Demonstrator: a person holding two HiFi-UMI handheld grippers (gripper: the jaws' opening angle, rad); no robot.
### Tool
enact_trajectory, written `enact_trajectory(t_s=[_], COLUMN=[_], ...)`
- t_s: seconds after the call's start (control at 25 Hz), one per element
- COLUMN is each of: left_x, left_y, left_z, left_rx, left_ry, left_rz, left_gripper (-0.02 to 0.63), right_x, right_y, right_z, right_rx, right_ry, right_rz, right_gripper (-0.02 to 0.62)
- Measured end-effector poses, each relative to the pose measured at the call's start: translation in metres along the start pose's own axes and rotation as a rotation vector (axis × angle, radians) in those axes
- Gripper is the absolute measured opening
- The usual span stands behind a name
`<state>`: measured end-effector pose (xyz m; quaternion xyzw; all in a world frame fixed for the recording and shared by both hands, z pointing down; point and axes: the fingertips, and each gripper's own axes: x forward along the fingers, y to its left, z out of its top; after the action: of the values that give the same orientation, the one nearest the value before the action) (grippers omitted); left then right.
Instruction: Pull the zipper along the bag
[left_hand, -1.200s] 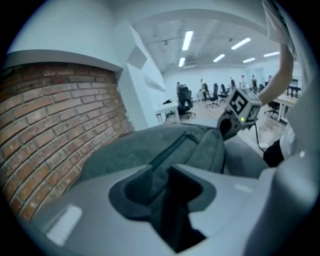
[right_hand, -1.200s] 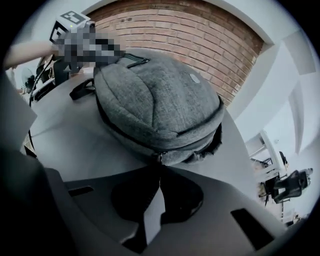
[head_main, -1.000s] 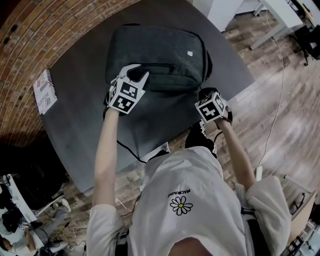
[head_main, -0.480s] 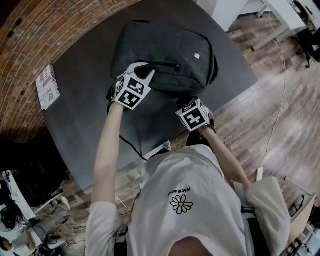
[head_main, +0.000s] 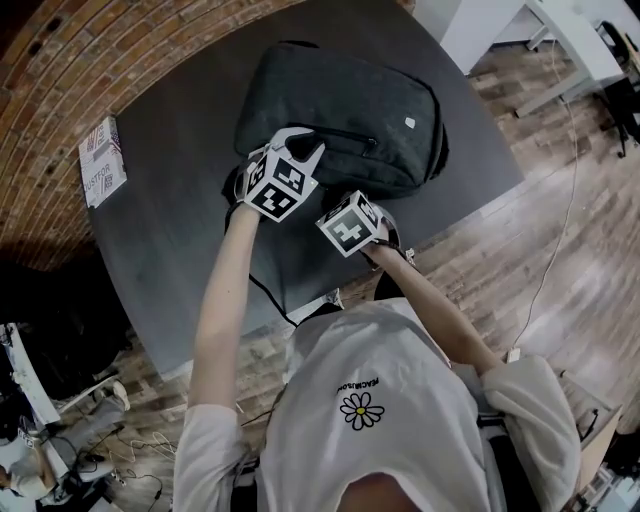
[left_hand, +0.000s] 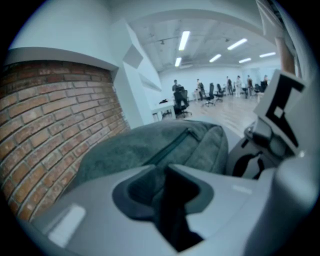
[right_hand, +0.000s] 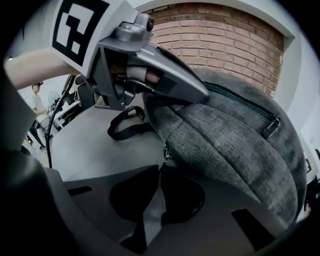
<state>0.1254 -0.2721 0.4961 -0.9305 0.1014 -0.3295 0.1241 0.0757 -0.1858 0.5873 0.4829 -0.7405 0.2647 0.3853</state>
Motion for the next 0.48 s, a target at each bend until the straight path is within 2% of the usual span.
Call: enact_trajectory(t_s=[0.24, 0.36, 0.48], left_x=[0.000, 0.000, 0.001], left_y=[0.001, 0.002, 0.009], left_z=[0.000, 0.000, -0.001], left_rx=[0.009, 0.008, 0.014], left_ry=[-0.002, -0.006, -0.018], left_rz=[0.012, 0.018, 0.032], left_gripper=[0.078, 0.078, 0.080], right_x=[-0.003, -0.005, -0.009], right_y=[0.004, 0.004, -0.004], right_z=[0.004, 0.004, 0.004], right_rx=[-0.001, -0.004, 0.036], right_ry=[-0.013, -0.053, -0.120], right_rz=[0.030, 0.033, 0.023], right_gripper=[0.020, 0.023, 0.036])
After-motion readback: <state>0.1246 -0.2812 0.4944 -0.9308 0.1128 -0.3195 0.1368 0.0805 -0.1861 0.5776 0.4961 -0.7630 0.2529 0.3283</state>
